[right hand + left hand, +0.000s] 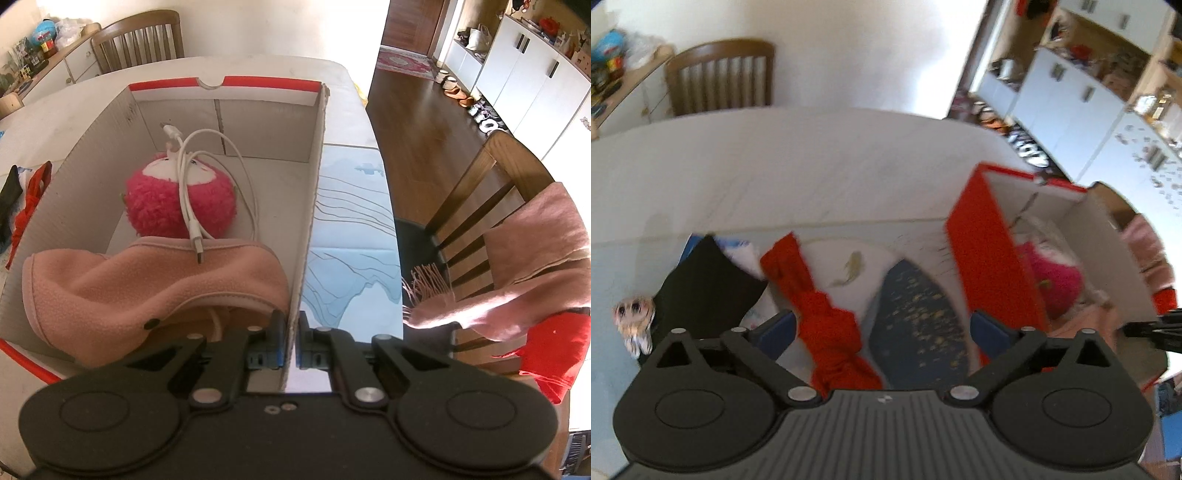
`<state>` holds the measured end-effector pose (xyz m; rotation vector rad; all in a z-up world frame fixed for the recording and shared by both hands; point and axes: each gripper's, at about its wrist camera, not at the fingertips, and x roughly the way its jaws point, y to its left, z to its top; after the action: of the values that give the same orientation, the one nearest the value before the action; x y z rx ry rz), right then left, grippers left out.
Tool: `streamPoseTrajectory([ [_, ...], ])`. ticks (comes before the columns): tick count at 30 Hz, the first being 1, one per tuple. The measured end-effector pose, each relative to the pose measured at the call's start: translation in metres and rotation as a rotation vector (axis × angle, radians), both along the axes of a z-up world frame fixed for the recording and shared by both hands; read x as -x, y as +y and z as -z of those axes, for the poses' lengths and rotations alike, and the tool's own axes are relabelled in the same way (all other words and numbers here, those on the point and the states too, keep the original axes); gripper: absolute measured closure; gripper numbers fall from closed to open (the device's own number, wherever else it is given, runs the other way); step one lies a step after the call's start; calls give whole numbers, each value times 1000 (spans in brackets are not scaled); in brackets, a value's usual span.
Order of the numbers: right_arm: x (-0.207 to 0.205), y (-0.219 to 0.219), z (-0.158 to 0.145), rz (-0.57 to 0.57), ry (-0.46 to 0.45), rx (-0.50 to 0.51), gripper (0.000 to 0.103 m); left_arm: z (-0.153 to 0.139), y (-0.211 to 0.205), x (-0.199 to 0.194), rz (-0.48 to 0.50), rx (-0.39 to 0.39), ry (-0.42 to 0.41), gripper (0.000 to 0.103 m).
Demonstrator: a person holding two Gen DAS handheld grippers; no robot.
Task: Organize objects
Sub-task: 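Move the left gripper back to the red knotted cloth, then close the left gripper on the red knotted cloth and lift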
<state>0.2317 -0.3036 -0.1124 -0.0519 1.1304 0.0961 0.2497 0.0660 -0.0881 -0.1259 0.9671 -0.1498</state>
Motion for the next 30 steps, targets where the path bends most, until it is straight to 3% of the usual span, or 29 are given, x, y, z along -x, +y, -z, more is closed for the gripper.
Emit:
streamPoseTrajectory([
  [11, 1, -1, 1, 0, 6, 3, 98, 48, -2, -12, -5, -91, 42, 1],
  [23, 1, 0, 3, 3, 15, 0, 98, 68, -2, -23, -49, -126, 65, 2],
  [25, 1, 0, 3, 3, 14, 0, 98, 69, -3, -23, -47, -134, 60, 10],
  [27, 1, 0, 3, 3, 14, 0, 99, 69, -3, -24, -45, -141, 68, 37],
  [30, 1, 0, 4, 2, 13, 2, 99, 69, -2, -22, -44, -152, 60, 52],
])
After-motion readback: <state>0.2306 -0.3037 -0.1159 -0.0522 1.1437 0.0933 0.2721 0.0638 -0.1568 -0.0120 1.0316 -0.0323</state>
